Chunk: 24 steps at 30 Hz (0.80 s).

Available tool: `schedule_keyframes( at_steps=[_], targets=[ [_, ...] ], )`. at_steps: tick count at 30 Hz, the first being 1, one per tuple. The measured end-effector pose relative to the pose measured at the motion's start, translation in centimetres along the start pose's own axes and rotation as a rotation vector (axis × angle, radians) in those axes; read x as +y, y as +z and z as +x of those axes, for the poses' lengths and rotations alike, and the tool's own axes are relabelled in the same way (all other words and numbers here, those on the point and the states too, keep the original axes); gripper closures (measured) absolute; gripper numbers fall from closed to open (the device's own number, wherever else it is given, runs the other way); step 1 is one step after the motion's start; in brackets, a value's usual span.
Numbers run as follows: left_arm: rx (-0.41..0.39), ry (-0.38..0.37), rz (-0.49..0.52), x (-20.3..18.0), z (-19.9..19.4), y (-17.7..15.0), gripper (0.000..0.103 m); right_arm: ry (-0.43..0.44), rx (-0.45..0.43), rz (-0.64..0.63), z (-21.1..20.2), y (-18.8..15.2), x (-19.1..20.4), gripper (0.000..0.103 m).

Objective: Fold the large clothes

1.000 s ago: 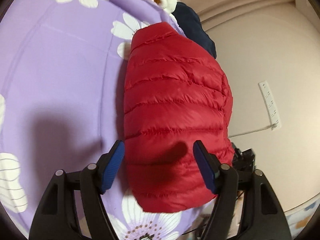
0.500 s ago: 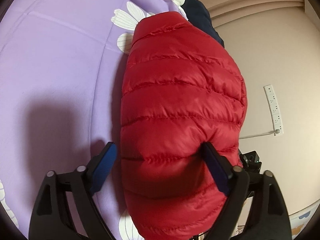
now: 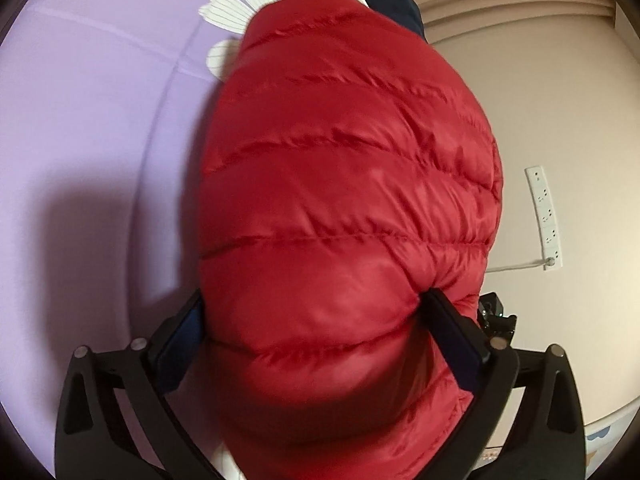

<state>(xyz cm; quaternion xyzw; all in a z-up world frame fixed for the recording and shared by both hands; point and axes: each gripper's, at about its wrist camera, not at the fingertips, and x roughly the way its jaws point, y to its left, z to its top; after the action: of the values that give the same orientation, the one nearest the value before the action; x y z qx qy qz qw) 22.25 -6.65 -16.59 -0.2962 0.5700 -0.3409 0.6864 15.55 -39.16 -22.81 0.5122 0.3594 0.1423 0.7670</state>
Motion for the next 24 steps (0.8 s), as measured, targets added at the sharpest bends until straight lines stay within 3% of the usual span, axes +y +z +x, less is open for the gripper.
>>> schedule_keyframes(
  at_steps=[8, 11, 13, 18, 24],
  targets=[
    [-0.021, 0.104, 0.09, -1.7, -0.3, -0.6, 0.004, -0.014, -0.016, -0.034, -0.2, -0.7, 0.5, 0.006],
    [-0.035, 0.168, 0.172, -2.9, -0.6, -1.2, 0.009, -0.001, -0.031, -0.076, -0.4, -1.4, 1.1, 0.017],
    [-0.05, 0.205, 0.213, -3.5, -0.8, -1.5, 0.013, 0.013, -0.043, -0.1, -0.6, -1.7, 1.4, 0.032],
    [-0.099, 0.273, 0.285, -4.5, -1.8, -2.4, 0.024, 0.027, -0.076, -0.168, -1.2, -2.6, 2.4, 0.055],
    [-0.159, 0.36, 0.382, -5.8, -3.2, -4.2, 0.029, 0.029, -0.113, -0.28, -1.5, -4.3, 4.6, 0.061]
  ],
)
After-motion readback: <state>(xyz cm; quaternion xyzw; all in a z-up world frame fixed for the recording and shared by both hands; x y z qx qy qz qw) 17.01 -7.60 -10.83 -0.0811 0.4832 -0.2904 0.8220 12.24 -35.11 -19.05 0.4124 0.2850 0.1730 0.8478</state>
